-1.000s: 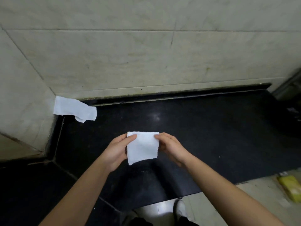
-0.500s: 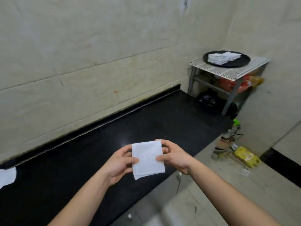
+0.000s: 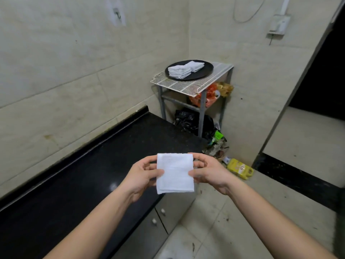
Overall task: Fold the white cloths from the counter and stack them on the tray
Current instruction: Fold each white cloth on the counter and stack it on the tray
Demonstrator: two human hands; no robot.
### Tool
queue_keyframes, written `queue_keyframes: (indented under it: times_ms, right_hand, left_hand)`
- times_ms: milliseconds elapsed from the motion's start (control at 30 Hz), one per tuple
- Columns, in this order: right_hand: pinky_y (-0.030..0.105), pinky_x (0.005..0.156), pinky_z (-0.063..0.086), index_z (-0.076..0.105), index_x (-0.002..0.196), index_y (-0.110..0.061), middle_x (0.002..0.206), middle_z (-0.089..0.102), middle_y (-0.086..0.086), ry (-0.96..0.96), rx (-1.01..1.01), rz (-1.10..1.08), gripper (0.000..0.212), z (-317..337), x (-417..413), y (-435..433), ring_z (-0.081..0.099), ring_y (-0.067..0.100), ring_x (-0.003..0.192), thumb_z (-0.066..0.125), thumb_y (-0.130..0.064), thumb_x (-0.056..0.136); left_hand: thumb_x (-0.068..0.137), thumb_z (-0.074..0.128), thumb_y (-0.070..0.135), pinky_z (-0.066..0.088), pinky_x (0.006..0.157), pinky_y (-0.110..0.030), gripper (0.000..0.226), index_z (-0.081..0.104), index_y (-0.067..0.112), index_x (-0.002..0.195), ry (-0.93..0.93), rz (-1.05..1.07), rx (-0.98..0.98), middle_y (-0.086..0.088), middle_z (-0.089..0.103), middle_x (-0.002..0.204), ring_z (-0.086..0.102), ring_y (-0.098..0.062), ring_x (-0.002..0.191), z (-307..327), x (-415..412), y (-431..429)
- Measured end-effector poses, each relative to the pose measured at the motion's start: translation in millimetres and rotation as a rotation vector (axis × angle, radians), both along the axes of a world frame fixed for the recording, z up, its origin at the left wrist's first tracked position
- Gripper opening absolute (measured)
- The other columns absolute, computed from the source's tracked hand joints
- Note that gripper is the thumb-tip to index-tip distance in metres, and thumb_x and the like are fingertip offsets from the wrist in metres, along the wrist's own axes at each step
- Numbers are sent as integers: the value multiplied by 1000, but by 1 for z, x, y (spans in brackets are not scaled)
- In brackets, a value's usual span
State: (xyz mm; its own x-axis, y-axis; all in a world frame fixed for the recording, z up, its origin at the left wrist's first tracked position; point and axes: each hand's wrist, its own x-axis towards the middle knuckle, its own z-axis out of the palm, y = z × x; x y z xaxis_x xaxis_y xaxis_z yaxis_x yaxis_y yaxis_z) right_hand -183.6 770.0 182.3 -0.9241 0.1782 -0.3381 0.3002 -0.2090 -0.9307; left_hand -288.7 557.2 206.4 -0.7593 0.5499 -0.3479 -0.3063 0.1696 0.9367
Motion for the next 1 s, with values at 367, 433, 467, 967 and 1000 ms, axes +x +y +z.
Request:
queue_keyframes:
  times_ms: [367,433,467,967,1000]
  right_hand:
    - [21,53,52,64,124,-10,105,75,8,17,12,-83,49,27,-118,165,72,13,78,55,21,86]
    - [21,55,53,63,126,-11,106,75,8,11,15,-119,50,40,-149,201,73,14,85,56,19,87]
    - [21,57,54,63,127,-12,105,75,7,9,14,-134,50,49,-164,219,73,13,87,57,18,87]
    - [37,81,58,60,131,-15,116,73,11,64,107,-132,49,86,-335,423,70,24,101,57,13,90]
    - [41,84,56,61,131,-16,116,73,10,62,105,-107,50,83,-349,434,70,25,103,57,13,90]
  left_hand:
    - [83,71,-3,55,60,-28,40,67,16,118,79,-43,74,-15,72,107,73,-24,92,0,-130,172]
    - [83,71,-3,55,59,-27,40,66,15,118,79,-35,98,-14,72,106,73,-24,91,11,-163,211]
    - [83,71,-4,54,57,-25,39,66,14,117,81,-30,109,-14,72,105,73,-23,88,17,-178,231]
    - [84,68,-7,57,61,-31,33,67,13,111,169,29,161,-1,70,85,71,-17,76,56,-331,429]
    - [84,68,-7,57,59,-30,33,67,12,111,161,56,156,-4,70,87,71,-17,76,54,-340,438]
